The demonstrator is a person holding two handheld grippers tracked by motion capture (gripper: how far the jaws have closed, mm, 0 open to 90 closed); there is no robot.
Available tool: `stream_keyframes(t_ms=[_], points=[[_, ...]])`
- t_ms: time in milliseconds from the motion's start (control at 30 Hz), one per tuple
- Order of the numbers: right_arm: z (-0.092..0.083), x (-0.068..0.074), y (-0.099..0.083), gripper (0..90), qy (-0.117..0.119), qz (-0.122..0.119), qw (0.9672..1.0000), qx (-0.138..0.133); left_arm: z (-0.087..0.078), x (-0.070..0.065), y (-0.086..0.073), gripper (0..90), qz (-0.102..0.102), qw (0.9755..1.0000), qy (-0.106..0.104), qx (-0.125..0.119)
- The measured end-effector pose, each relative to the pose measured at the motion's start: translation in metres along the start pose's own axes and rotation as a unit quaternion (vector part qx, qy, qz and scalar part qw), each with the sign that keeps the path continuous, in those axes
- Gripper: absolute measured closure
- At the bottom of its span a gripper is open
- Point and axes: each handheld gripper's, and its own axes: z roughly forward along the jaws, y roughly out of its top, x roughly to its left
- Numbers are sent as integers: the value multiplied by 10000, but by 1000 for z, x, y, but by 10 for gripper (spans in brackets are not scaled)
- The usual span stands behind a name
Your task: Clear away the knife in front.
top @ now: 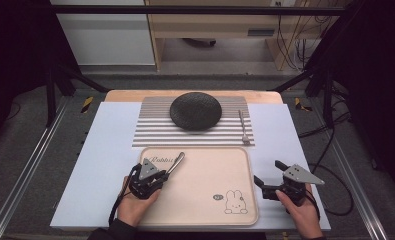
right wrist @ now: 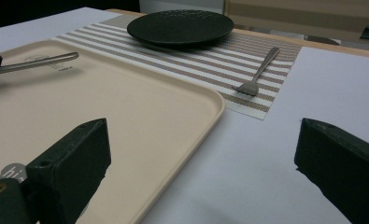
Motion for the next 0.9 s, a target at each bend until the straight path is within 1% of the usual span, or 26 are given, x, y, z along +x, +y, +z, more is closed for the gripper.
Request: stream_keyframes(t_ms=[600, 767, 900], points=[[1, 1, 0, 40, 20, -42, 10000, 15, 4, -5, -4, 797, 67, 9996, -15, 260], [1, 1, 0, 40, 20, -44, 10000, 41, 6, -7, -5, 796, 108, 9990, -55, 426], [2, 2, 0, 40, 11, -81, 9999, 59, 5, -9, -6, 796, 110, 9989, -51, 460]])
